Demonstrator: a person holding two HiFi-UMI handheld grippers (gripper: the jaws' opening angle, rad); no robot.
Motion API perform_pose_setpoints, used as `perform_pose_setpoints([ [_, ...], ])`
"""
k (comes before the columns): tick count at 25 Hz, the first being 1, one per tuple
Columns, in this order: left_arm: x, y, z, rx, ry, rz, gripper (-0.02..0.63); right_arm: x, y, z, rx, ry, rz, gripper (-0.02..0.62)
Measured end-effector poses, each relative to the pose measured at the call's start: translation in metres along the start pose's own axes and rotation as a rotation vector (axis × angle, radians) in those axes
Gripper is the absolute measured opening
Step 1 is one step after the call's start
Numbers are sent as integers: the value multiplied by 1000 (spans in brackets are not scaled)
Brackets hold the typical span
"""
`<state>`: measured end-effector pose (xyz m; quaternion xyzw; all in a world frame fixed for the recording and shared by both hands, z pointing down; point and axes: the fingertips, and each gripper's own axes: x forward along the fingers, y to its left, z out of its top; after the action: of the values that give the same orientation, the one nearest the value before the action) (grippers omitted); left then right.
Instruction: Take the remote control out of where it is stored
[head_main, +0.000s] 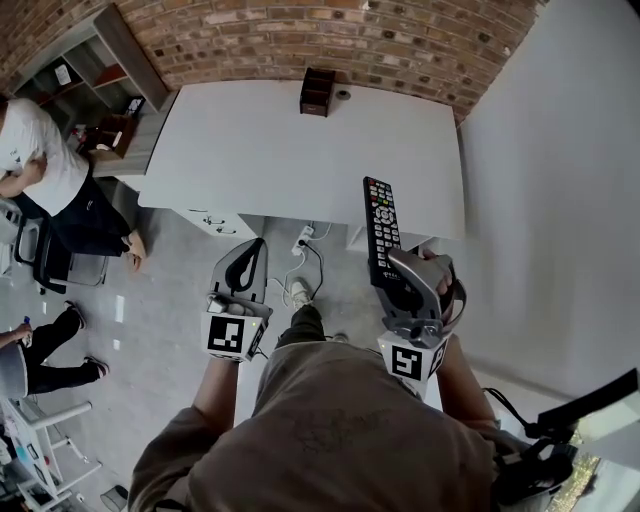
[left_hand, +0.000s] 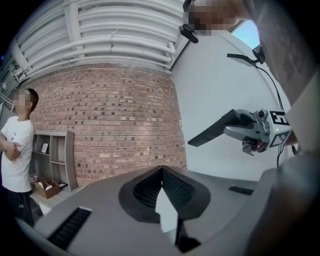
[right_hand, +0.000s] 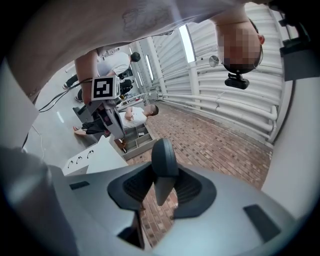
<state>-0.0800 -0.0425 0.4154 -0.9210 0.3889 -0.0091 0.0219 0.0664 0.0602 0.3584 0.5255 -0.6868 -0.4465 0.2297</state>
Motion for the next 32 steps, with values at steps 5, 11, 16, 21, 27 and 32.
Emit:
perform_pose_setpoints([
  [5,-9,-14,1,11,-16,-12,11,-15,1,5,-1,-6,-9,124],
  [11,-35,-37,14,19,-15,21,11,-43,-5,16,5,-37,-21,124],
  [16,-74,-62,16,31,6,63,11,-83,-2,23,19,-53,-15,124],
  [21,-96,-79,10,65,48,88,11,-109,-12,29,26,-59,6,124],
  [27,-104,-90,17,52,50,115,11,-130,-17,30,58,-52,-4,124],
  [32,-97,-103,22,76,69,91,11,-137,-24,26,62,-41,-3,124],
])
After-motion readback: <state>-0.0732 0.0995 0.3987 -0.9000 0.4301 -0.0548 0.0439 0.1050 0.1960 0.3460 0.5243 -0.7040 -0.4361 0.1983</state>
